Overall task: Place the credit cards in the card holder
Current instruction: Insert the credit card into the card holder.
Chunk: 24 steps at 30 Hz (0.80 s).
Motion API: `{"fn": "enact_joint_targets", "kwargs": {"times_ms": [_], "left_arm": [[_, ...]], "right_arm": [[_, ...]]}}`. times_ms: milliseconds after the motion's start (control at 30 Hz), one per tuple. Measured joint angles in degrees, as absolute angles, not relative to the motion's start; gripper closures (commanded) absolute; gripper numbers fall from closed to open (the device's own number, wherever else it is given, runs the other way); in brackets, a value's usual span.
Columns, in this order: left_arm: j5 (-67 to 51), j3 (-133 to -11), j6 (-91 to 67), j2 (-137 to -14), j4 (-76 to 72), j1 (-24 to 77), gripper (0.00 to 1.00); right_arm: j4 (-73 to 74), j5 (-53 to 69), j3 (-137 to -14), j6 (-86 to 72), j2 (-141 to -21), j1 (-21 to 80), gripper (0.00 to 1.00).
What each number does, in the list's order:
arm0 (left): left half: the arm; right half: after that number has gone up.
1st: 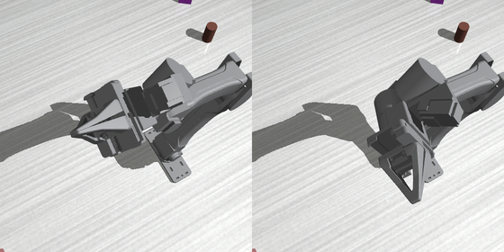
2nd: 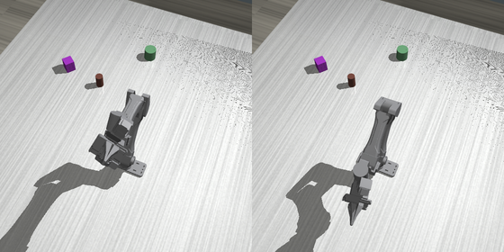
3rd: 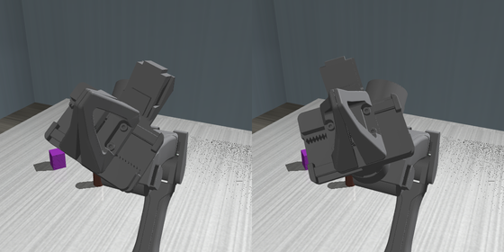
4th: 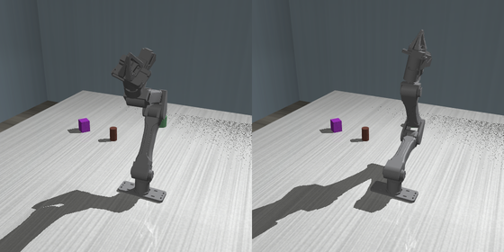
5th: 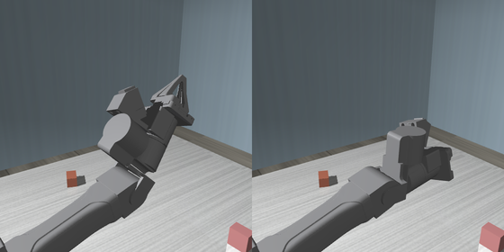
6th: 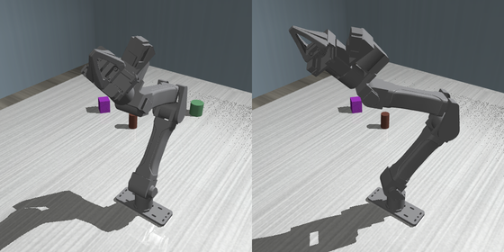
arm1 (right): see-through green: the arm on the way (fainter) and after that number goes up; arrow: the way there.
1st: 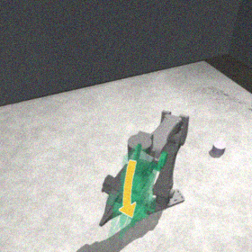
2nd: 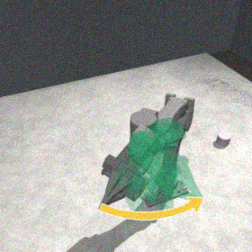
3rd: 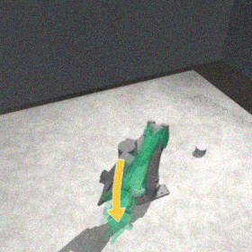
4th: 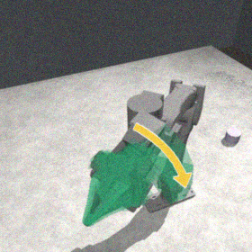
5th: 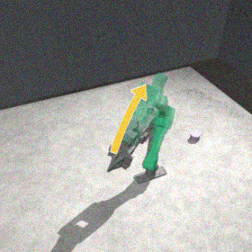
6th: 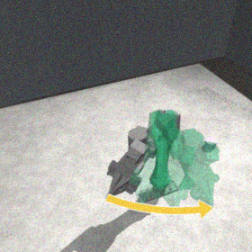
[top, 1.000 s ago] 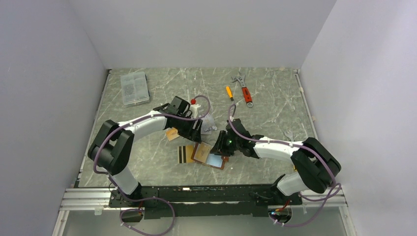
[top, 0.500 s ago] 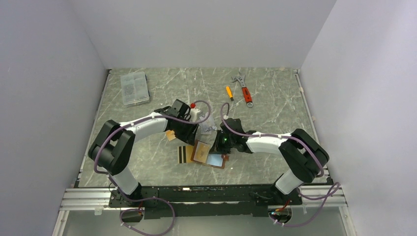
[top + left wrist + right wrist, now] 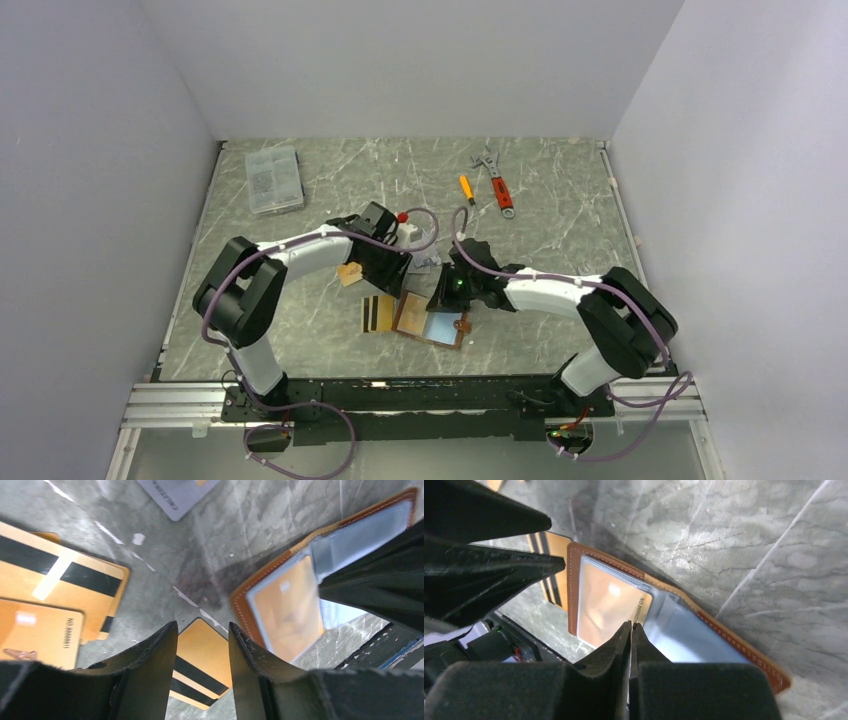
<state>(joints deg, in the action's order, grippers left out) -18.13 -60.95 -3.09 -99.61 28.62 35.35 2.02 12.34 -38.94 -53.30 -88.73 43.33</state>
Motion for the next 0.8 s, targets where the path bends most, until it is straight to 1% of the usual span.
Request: {"fn": "enact_joint_targets", "kwargs": {"times_ms": [133,333,467,500,533,567,600,633,667,733,800], "left_arm": [[-18.1,-63.4,-2.3,-99.3,30.6,32.8,0.47],[-18.5,-69.8,0.3,-96.1,35.0,29.7,0.48],[-20.1,-75.2,1.6,-95.8,37.0,28.4,0.51],[-20.8,-77.3,2.0,-96.4,38.5,27.9,0.53],[-21.6,-79.7,2.5,-97.3,39.8,27.3,0.53],[-22.5,-82.7,2.8,-98.7,41.3,26.6,0.47],[-23.3,-85.9,3.4,-100.3,42.9,25.9,0.38],[-24.0,-88.6,4.1,-101.7,43.6,25.2,0.08],[-24.6,-91.3,5.0,-103.0,44.3,24.6,0.01],[-24.8,-93.4,7.1,-102.8,43.9,23.5,0.01],[-24.3,-91.5,8.4,-99.5,41.9,22.7,0.01]], "right_arm": [[3.9,12.5,-39.1,-52.3,-84.1,41.1,0.73],[6.5,12.6,-42.8,-49.9,-82.1,36.2,0.54],[8.0,12.5,-49.5,-46.6,-84.2,32.5,0.46],[8.5,12.4,-52.9,-45.3,-86.2,31.7,0.45],[8.4,12.4,-55.4,-44.4,-88.1,31.2,0.44],[8.4,12.1,-58.6,-43.2,-90.6,30.7,0.43],[8.1,12.2,-61.6,-42.1,-93.4,30.2,0.42],[7.7,12.3,-64.2,-41.2,-96.2,29.6,0.4],[7.1,12.5,-66.2,-40.3,-98.7,29.2,0.38],[6.4,12.5,-67.6,-38.7,-102.6,28.3,0.36],[7.0,12.5,-67.5,-37.5,-104.4,27.4,0.35]]}}
